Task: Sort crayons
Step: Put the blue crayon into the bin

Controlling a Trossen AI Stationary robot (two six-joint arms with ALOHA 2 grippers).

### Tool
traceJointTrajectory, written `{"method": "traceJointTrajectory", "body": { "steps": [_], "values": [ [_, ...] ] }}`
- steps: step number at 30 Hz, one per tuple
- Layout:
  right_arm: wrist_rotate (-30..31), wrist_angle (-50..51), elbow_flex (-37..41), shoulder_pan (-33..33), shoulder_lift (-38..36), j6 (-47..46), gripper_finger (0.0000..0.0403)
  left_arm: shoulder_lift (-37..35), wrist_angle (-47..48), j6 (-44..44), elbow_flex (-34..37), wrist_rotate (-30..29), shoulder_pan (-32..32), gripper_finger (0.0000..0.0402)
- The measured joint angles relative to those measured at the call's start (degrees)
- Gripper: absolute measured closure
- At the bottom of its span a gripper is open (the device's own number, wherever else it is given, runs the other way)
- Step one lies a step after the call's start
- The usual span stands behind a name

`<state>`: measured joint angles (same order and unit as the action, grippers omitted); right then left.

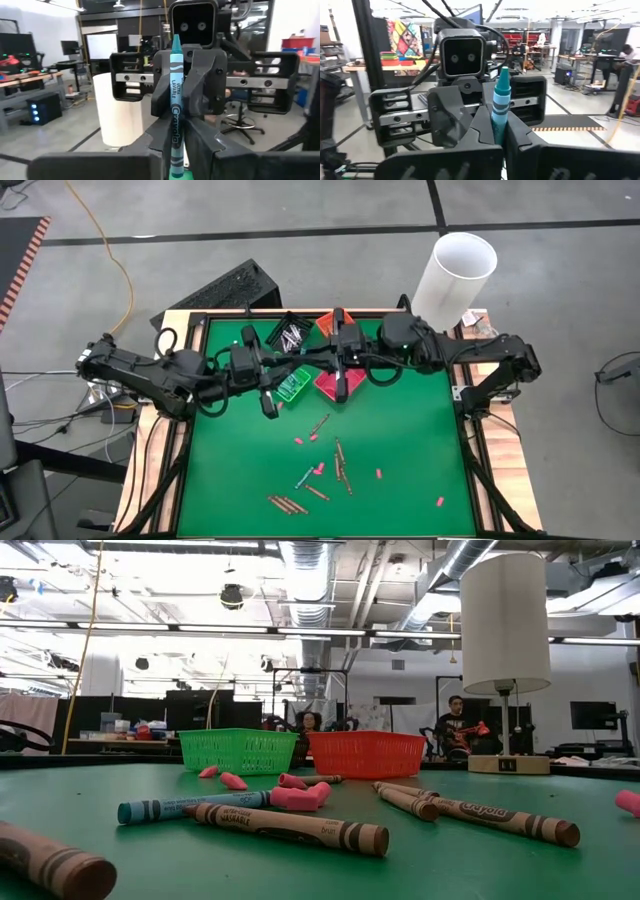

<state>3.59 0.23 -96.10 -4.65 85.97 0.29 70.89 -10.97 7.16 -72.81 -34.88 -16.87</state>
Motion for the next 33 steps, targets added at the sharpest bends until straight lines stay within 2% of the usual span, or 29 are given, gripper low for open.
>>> {"method": "traceJointTrajectory", "body": {
  "steps": [10, 13, 19, 26, 31, 33],
  "values": [
    [0.2, -0.3, 0.0, 1.7, 0.0, 0.1, 0.0401, 0.1, 3.1, -0.7, 0.0, -3.1, -1.1, 0.027],
    [2.5, -0.2, 0.0, 1.9, 0.0, 0.3, 0.0401, 0.1, 3.9, -1.0, 0.0, -4.0, -1.1, 0.0245],
    [2.8, 0.0, 0.1, 3.9, 0.1, 0.2, 0.0401, 0.1, 9.2, -4.0, 0.0, -6.9, -1.1, 0.0205],
    [3.6, -1.7, -0.3, 6.4, -0.4, -1.1, 0.0401, 0.0, 22.3, -10.5, 0.2, -17.2, -1.2, 0.0193],
    [2.2, 0.3, 0.0, 7.9, 0.8, -2.2, 0.0402, -1.0, 29.4, -15.3, 0.1, -18.5, -1.2, 0.0193],
    [2.2, 1.0, 0.0, 9.0, 1.1, -2.3, 0.0402, -2.1, 35.5, -18.7, 0.1, -18.3, -1.5, 0.0193]
  ]
}}
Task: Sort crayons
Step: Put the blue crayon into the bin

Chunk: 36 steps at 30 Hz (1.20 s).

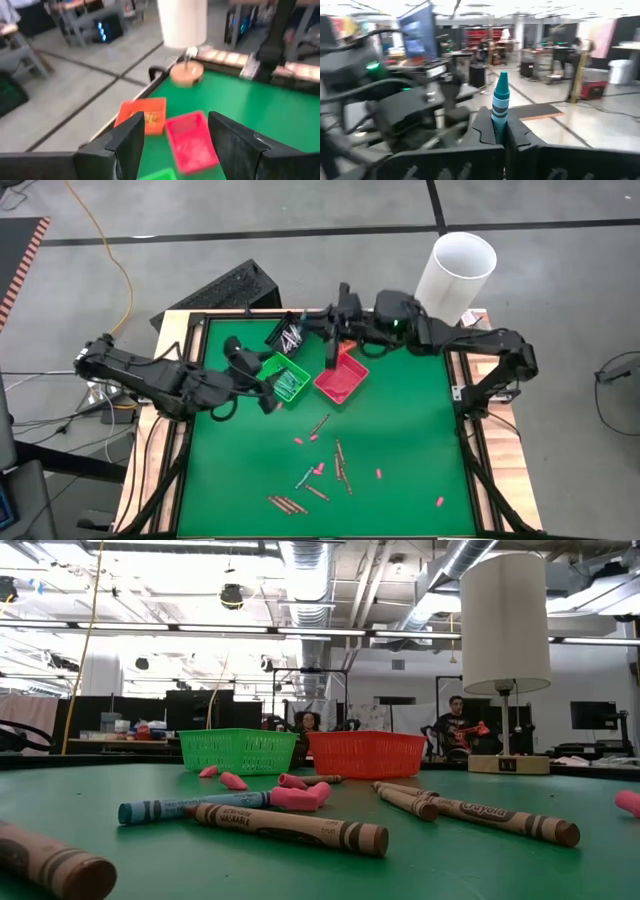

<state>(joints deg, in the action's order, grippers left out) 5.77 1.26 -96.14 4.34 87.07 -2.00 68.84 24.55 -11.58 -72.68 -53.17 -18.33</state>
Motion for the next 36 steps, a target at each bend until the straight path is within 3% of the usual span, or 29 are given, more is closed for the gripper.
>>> {"method": "traceJointTrajectory", "body": {
  "steps": [6, 11, 19, 27, 36],
  "values": [
    [-1.8, 3.0, 0.0, 4.0, 4.7, -2.1, 0.0402, -6.5, 18.6, -13.0, 0.0, -0.7, -1.8, 0.0193],
    [-6.6, 1.8, -0.1, 6.1, 10.8, -5.5, 0.0402, -13.5, 26.9, -21.9, 1.3, -8.2, -6.9, 0.0193],
    [-11.2, 2.5, 0.1, 6.5, 22.3, -10.4, 0.0402, -22.0, 24.8, -32.8, 12.5, -16.3, -14.9, 0.0193],
    [-12.2, 6.1, 0.0, 6.6, 30.3, -14.7, 0.0402, -23.1, 23.5, -44.9, 21.0, -16.5, -17.1, 0.0193],
    [-14.7, 12.6, 0.0, 7.5, 34.3, -16.2, 0.0387, -23.1, 23.7, -51.3, 25.4, -16.2, -17.2, 0.0193]
  ]
}}
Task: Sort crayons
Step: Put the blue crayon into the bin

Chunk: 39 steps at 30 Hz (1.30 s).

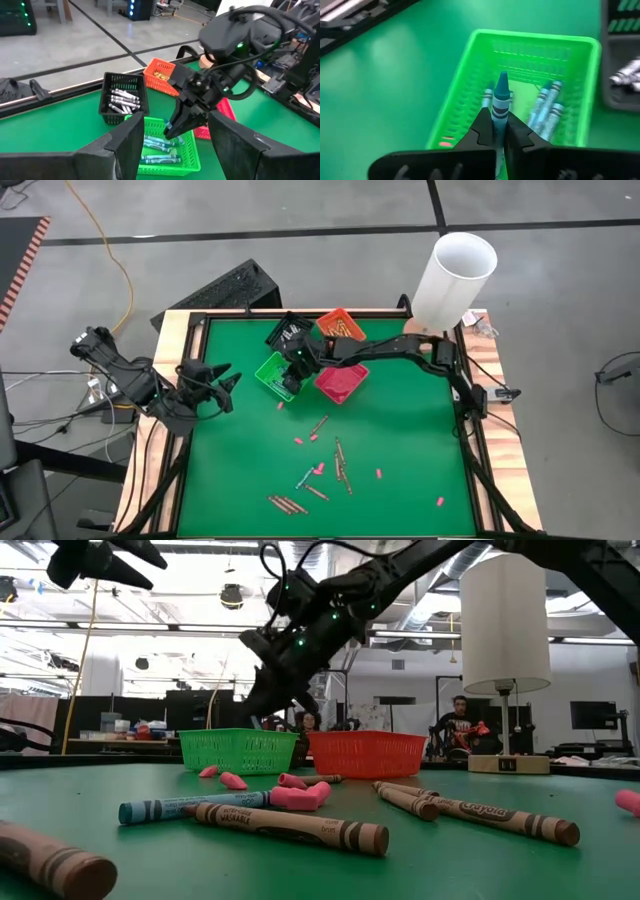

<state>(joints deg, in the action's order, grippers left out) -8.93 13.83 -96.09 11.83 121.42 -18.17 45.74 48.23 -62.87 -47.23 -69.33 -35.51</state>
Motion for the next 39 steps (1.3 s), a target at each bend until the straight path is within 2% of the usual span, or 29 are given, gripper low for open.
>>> {"method": "traceJointTrajectory", "body": {
  "steps": [10, 13, 17, 24, 27, 30, 35, 39],
  "values": [
    [1.1, -0.2, 0.0, 0.4, -0.1, 0.6, 0.0313, 0.0, 0.3, -1.5, 0.6, 1.5, 0.0, 0.0193],
    [-0.3, -0.1, 0.0, 0.3, -0.1, 0.7, 0.0288, 0.0, 0.3, -1.6, 0.6, 2.6, 0.0, 0.0193],
    [-4.1, 0.4, 0.0, 1.0, -2.8, 0.7, 0.0264, 0.0, 0.3, -0.6, 0.6, 9.1, 0.0, 0.0193],
    [-3.5, 6.1, -0.1, 3.4, -18.8, 4.4, 0.0261, 2.7, -0.8, -1.0, 0.6, 23.7, 0.2, 0.0193],
    [-0.3, 9.3, 0.0, 3.7, -27.3, 5.2, 0.0267, 7.1, -3.6, -1.1, 0.6, 27.0, 1.0, 0.0193],
    [5.4, 12.8, -0.1, 3.4, -35.9, 6.6, 0.027, 13.0, -7.8, 0.2, 0.6, 31.4, 2.5, 0.0193],
    [17.1, 20.1, -0.1, 1.2, -47.4, 5.9, 0.027, 23.0, -17.4, 1.5, 0.6, 42.5, 5.8, 0.0193],
    [24.8, 27.4, -0.1, -2.4, -54.1, 2.1, 0.027, 30.0, -20.8, 1.4, -1.7, 51.3, 8.7, 0.0193]
  ]
}}
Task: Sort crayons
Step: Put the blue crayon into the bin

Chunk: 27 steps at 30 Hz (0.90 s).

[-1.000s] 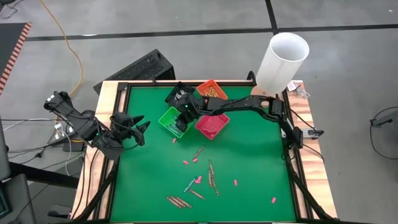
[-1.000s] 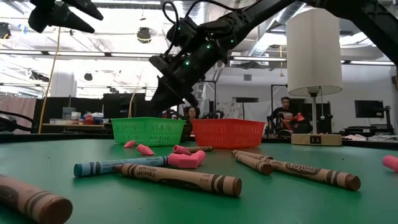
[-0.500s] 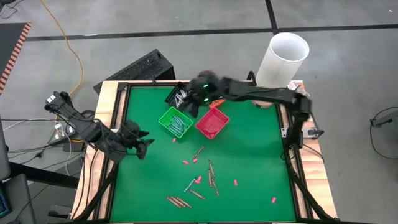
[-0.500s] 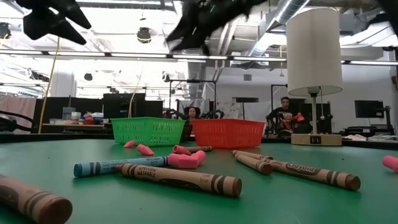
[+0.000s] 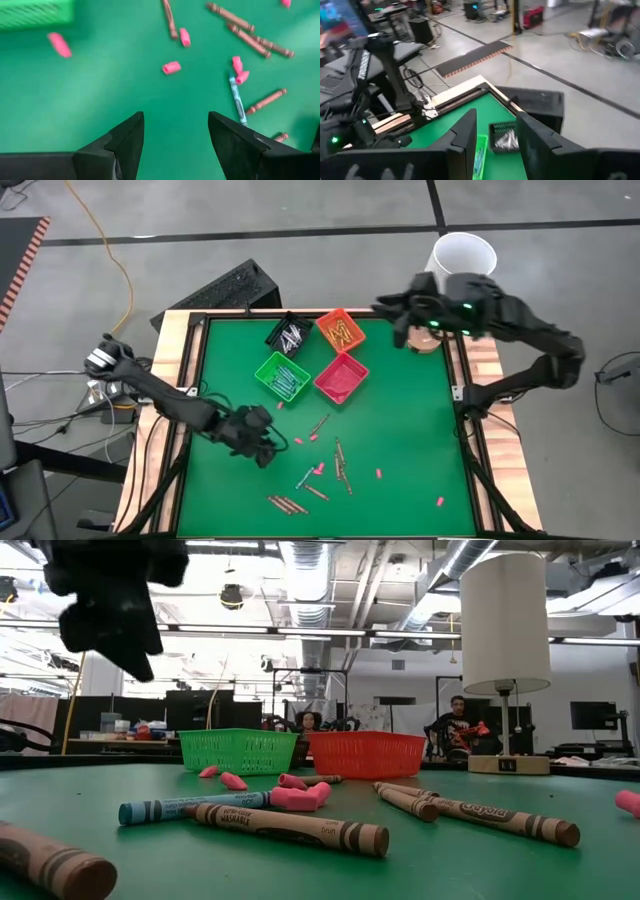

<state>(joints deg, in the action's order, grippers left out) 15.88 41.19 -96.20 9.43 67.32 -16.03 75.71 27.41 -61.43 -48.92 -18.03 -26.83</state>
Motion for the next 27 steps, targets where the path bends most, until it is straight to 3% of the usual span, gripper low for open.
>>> {"method": "traceJointTrajectory", "body": {
  "steps": [8, 16, 27],
  "values": [
    [11.6, 12.0, 0.0, -10.0, -5.5, -13.0, 0.027, 14.6, -0.6, 6.0, -11.4, 7.7, 1.2, 0.0194],
    [20.1, 17.6, 0.1, -19.1, -4.3, -19.5, 0.027, 31.1, 14.1, 8.6, -30.0, 5.9, 1.2, 0.0194],
    [20.6, 22.5, 0.1, -22.3, -3.0, -18.1, 0.027, 45.8, 19.3, 3.5, -47.1, 9.0, 0.6, 0.0194]
  ]
}}
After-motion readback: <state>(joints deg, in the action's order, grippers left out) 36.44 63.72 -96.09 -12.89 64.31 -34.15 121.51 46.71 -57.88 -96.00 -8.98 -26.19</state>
